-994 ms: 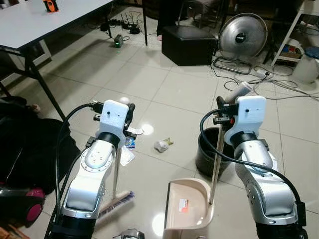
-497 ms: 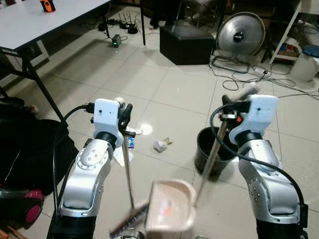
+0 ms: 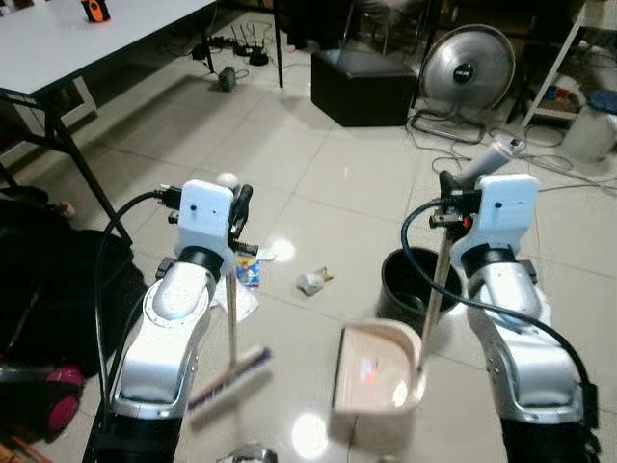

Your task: Sweep floor

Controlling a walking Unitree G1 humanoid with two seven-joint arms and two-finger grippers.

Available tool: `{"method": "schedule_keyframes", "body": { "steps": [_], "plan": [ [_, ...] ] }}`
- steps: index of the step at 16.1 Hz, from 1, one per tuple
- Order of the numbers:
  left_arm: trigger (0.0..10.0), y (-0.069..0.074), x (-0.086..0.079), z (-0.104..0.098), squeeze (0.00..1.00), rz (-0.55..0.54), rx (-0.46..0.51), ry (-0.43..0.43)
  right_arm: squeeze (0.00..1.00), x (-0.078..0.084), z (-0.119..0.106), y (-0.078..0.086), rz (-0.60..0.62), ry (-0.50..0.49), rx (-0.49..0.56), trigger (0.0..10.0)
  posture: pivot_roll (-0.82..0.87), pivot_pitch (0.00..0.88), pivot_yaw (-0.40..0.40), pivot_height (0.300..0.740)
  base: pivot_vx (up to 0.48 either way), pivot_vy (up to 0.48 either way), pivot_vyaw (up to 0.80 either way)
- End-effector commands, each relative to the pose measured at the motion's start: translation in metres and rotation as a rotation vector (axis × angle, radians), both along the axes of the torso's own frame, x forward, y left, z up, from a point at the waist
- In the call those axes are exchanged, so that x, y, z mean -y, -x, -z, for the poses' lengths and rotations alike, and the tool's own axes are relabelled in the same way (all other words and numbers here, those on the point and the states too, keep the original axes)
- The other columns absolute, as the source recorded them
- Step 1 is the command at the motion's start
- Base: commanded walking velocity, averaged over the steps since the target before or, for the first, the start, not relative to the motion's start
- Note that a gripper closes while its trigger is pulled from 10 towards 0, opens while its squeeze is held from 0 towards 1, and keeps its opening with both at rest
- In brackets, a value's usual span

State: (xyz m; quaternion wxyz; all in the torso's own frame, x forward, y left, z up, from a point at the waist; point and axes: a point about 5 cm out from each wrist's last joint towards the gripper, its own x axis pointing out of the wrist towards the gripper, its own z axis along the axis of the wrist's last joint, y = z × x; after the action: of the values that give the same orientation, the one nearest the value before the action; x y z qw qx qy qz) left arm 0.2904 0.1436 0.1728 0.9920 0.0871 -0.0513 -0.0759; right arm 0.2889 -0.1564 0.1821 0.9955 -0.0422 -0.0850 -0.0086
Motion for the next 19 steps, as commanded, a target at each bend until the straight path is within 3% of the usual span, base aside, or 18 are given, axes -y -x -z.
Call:
{"method": "schedule_keyframes", "body": {
  "steps": [1,2,3,7,12,14,19],
  "plan": [
    [10.0,-0.003,0.0,-0.008,0.0,-0.009,0.046,-0.01,0.0,-0.002,-0.011,-0.002,-0.002,-0.006,0.057,10.0,-0.01,0.0,-0.014,0.74,0.0,0.0,0.0],
    [10.0,-0.005,-0.003,-0.009,0.0,-0.037,0.053,-0.025,0.0,-0.006,-0.01,-0.003,-0.076,-0.031,0.054,10.0,-0.01,0.0,-0.018,0.74,0.0,0.0,0.0],
    [10.0,-0.004,-0.008,-0.009,0.0,-0.087,0.058,-0.032,0.0,-0.011,-0.011,-0.004,-0.13,0.007,0.047,10.0,-0.02,0.0,-0.02,0.74,0.0,0.0,0.0],
    [10.0,-0.003,-0.01,-0.017,0.0,-0.08,0.102,-0.017,0.0,-0.019,-0.013,-0.003,-0.179,0.033,0.061,10.0,-0.03,0.0,0.0,0.74,0.08,0.0,0.6],
    [10.0,-0.011,0.001,-0.022,0.0,-0.026,0.116,-0.051,0.0,-0.018,-0.011,-0.001,-0.144,0.002,0.069,10.0,-0.02,0.008,0.028,0.74,0.369,0.0,0.8],
    [10.0,-0.012,0.005,-0.024,0.0,0.004,0.12,-0.065,0.0,-0.014,-0.01,0.0,-0.108,-0.045,0.075,10.0,-0.01,0.011,0.041,0.74,0.384,0.0,0.0],
    [10.0,-0.018,0.012,-0.022,0.0,0.047,0.108,-0.062,0.0,-0.005,-0.011,0.002,-0.032,-0.02,0.092,10.0,-0.03,0.017,0.085,0.74,0.382,0.0,0.0]
  ]
}}
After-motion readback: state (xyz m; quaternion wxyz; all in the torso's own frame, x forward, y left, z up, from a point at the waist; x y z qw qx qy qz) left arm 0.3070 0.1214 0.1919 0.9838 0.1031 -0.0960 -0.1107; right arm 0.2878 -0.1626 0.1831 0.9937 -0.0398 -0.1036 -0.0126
